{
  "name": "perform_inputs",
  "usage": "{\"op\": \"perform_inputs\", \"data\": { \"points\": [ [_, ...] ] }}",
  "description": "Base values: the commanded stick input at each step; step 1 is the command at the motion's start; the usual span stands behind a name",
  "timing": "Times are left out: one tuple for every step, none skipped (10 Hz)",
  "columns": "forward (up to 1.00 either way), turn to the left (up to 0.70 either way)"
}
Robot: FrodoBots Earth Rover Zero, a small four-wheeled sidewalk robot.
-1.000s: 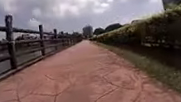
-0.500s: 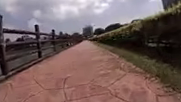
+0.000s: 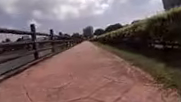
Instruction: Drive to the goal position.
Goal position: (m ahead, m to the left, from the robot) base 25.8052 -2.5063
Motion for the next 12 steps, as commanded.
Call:
{"op": "perform_inputs", "data": {
  "points": [
    [0.7, 0.0],
    [0.7, 0.0],
    [0.7, 0.0],
    [0.7, 0.0],
    [0.7, 0.0],
    [0.7, 0.0],
    [0.7, 0.0],
    [0.7, 0.0],
    [0.7, 0.0],
    [0.7, 0.0],
    [0.7, 0.0],
    [0.7, 0.0]
  ]
}}
